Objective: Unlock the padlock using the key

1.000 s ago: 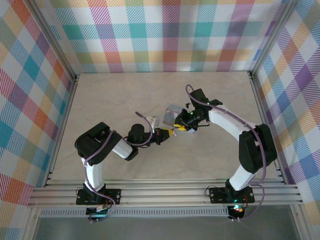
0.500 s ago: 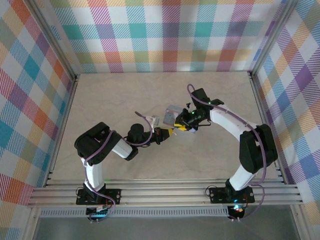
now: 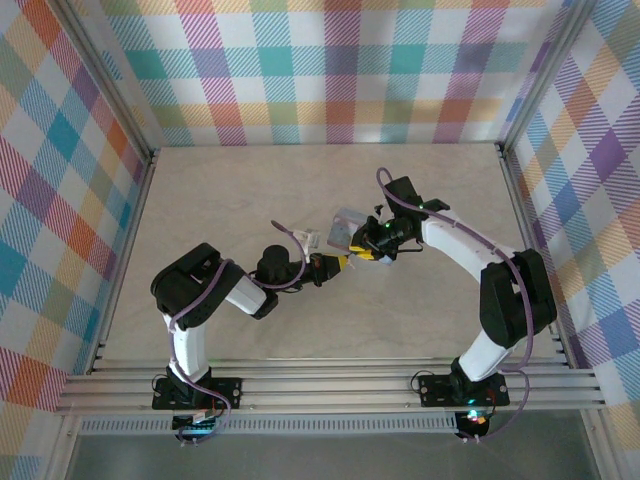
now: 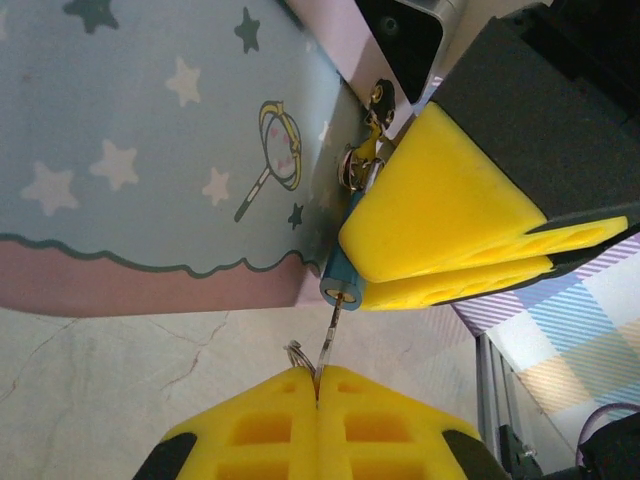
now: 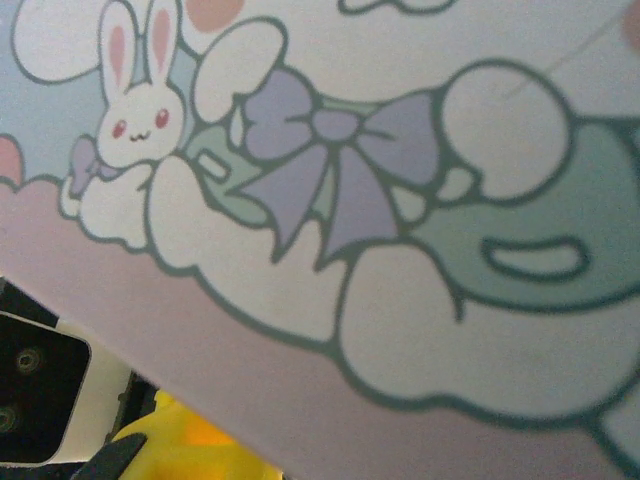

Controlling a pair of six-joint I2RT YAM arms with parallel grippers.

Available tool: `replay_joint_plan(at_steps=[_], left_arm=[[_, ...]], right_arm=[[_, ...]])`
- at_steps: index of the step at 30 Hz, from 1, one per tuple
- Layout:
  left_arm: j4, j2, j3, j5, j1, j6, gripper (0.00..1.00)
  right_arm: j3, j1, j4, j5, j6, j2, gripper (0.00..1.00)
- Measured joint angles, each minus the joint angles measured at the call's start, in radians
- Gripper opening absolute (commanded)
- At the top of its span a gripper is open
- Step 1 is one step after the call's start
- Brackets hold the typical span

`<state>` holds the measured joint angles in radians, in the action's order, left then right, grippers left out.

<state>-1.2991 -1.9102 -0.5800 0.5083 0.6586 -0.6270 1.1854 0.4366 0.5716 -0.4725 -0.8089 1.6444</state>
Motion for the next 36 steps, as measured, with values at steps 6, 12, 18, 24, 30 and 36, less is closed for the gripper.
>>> replay_joint_plan(at_steps=[6,12,18,24,30,36], left_arm=[[0.014,-0.021,-0.019,0.019,0.000,-0.034,0.00],[0.014,-0.042,-0.037,0.030,0.002,-0.058,0.00],[0.013,-0.066,-0.069,0.047,0.004,-0.070,0.00],[0.013,-0.067,-0.070,0.060,0.001,-0.081,0.00],[0.017,-0.067,-0.072,0.064,-0.003,-0.084,0.00],[0.029,-0.067,-0.073,0.078,-0.003,-0.091,0.00]], right_arm=[[-0.027,-0.002,-0.033,0.012,-0.015,-0.004,0.00],[-0.032,-0.002,-0.050,0.019,-0.023,-0.004,0.00],[-0.047,0.001,-0.064,0.012,-0.026,-0.007,0.00],[-0.067,0.001,-0.080,0.011,-0.026,-0.019,0.00],[-0.074,0.000,-0.095,0.008,-0.019,-0.019,0.00],[-0.074,0.002,-0.076,0.017,0.023,-0.019,0.00]])
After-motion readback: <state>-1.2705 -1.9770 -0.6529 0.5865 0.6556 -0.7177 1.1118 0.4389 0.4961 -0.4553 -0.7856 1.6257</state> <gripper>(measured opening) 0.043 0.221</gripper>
